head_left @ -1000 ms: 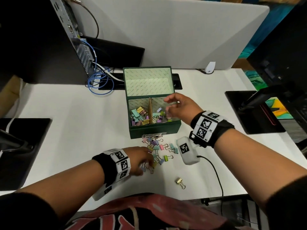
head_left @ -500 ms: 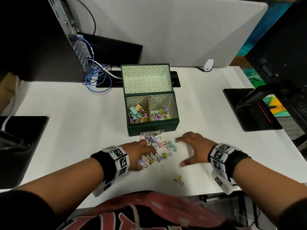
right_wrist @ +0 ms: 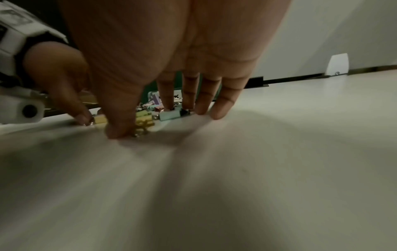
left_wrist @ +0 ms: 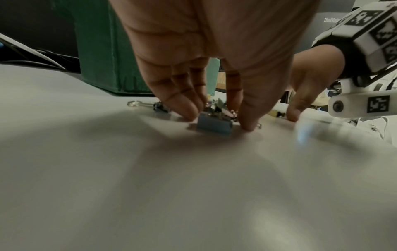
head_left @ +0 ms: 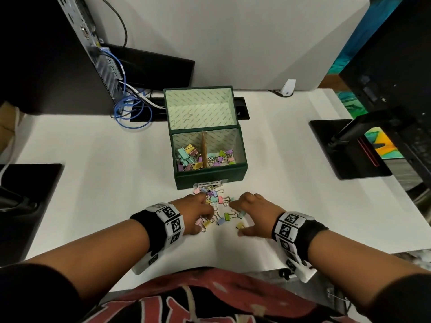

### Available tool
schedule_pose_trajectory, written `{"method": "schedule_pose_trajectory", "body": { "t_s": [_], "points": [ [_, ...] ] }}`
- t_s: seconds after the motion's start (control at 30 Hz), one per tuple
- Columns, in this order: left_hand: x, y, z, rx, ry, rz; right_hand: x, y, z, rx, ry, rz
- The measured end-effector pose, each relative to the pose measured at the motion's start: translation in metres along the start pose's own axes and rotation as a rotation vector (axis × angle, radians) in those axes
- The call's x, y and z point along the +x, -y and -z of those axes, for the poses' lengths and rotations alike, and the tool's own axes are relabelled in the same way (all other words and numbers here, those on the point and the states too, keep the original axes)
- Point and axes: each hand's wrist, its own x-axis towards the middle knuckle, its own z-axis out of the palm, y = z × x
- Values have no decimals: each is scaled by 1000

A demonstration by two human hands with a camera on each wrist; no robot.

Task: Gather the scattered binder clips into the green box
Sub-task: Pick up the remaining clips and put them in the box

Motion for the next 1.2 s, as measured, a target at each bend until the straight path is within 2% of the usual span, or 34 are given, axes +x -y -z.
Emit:
{"method": "schedule_pose_trajectory", "body": {
  "t_s": [0.17, 0.43, 0.57, 0.67, 0.9, 1.2],
  "points": [
    [0, 0, -2, 16, -35, 19, 10, 0, 7, 136, -38, -22],
    [-5, 11, -8, -93, -133, 55, 5, 3, 11, 134, -73, -41],
    [-1, 10, -8, -59, -78, 154, 5, 11, 7, 0, -7, -65],
    [3, 7, -4, -63, -57, 191, 14, 14, 3, -9, -32, -71],
    [5, 12, -2, -27, -53, 149, 26, 14, 9, 149, -48, -102],
    [-2, 13, 1, -55, -77, 71, 33, 14, 10, 3, -39, -94]
  ]
}}
